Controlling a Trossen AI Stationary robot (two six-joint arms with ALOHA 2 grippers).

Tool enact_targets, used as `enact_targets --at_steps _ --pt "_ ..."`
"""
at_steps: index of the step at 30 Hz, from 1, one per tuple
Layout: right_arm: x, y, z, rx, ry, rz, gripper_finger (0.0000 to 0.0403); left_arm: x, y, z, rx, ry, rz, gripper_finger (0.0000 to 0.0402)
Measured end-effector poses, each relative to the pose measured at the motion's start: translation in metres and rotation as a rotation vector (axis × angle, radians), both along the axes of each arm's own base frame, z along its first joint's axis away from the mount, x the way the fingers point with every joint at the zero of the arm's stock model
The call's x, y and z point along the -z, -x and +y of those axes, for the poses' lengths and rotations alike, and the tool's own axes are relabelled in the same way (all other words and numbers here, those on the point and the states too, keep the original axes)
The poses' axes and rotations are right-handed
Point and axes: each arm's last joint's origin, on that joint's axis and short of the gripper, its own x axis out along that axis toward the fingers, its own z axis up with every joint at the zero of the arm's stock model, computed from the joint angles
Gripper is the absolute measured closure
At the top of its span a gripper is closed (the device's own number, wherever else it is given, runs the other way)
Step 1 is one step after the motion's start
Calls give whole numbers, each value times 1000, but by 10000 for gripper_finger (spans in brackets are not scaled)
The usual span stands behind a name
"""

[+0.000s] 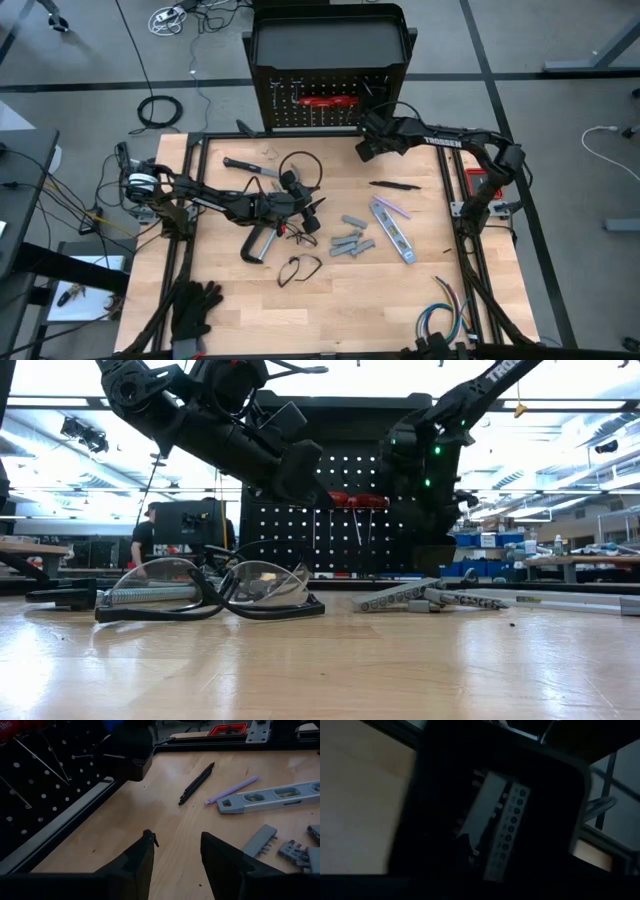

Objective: Hang tools onto peg board
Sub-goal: Unhang the T-shaped metric hex key

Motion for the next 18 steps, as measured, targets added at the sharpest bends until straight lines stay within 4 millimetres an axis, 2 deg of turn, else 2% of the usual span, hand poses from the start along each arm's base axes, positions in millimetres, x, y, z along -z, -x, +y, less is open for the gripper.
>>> enact_targets --at_steps 6,9,14,18 --pt "-24 5 16 -37 52 -1 201 0 0 0 0 -1 -3 241" --pt "-30 10 20 -51 50 10 202 0 0 0 0 -1 -3 241" --pt "-32 14 23 -52 31 37 203 0 0 0 -1 -1 -2 241" --pt "-26 18 26 -59 -21 45 203 0 0 0 -1 -1 -2 241"
